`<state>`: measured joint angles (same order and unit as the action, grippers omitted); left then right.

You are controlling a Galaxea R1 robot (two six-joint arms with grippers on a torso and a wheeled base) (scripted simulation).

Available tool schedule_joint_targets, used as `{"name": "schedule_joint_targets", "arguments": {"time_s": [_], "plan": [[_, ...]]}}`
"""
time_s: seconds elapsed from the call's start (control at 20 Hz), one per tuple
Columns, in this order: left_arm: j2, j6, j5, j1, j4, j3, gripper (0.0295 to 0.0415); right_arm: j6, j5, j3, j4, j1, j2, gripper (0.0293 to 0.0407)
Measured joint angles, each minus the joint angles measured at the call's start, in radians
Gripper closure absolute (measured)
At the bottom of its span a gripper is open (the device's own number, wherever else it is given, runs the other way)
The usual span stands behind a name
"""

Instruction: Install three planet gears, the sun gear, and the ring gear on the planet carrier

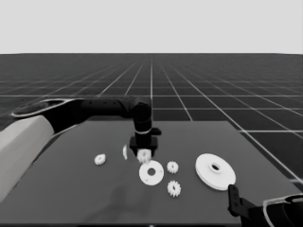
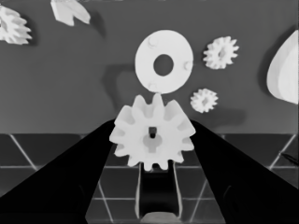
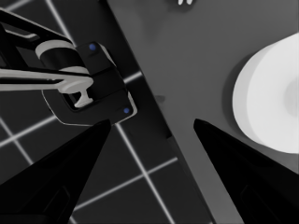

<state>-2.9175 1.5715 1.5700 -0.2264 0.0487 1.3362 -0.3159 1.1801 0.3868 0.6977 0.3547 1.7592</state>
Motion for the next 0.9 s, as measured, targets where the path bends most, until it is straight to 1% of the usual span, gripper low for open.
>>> {"name": "schedule_joint_targets", "arguments": {"time_s": [0.15, 0.2, 0.25, 0.3, 0.35, 0.45, 0.65, 0.7, 0.75, 0.8, 0.9], "plan": [[-0.011, 0.002, 0.0, 0.0, 0.0, 0.011, 0.0398, 0.0, 0.0, 0.0, 0.0, 0.0, 0.0, 0.0315], [-0.01, 0.008, 0.002, 0.143, -0.174, 0.005, 0.0398, 0.0, 0.0, 0.0, 0.0, 0.0, 0.0, 0.0315], [-0.015, -0.015, 0.001, 0.266, -0.278, 0.034, 0.0398, 0.0, 0.0, 0.0, 0.0, 0.0, 0.0, 0.0315], [-0.022, -0.044, -0.007, 0.333, -0.336, 0.071, 0.0398, 0.0, 0.0, 0.0, 0.0, 0.0, 0.0, 0.0315], [-0.027, -0.064, -0.016, 0.368, -0.368, 0.099, 0.0398, 0.0, 0.0, 0.0, 0.0, 0.0, 0.0, 0.0315], [-0.033, -0.086, -0.027, 0.397, -0.395, 0.129, 0.0398, 0.0, 0.0, 0.0, 0.0, 0.0, 0.0, 0.0315], [-0.037, -0.096, -0.033, 0.409, -0.408, 0.144, 0.0399, 0.0, 0.0, 0.0, 0.0, 0.0, 0.0, 0.0315], [-0.037, -0.096, -0.033, 0.41, -0.409, 0.145, 0.0367, 0.0, 0.0, 0.0, 0.0, 0.0, 0.0, 0.0315], [-0.037, -0.096, -0.034, 0.41, -0.409, 0.145, 0.0339, 0.0, 0.0, 0.0, 0.0, 0.0, 0.0, 0.0315], [-0.037, -0.097, -0.034, 0.41, -0.409, 0.145, 0.033, 0.0, 0.0, 0.0, 0.0, 0.0, 0.0, 0.0315], [-0.037, -0.097, -0.034, 0.411, -0.41, 0.146, 0.0326, 0.0, 0.0, 0.0, 0.0, 0.0, 0.0, 0.0315]]}}
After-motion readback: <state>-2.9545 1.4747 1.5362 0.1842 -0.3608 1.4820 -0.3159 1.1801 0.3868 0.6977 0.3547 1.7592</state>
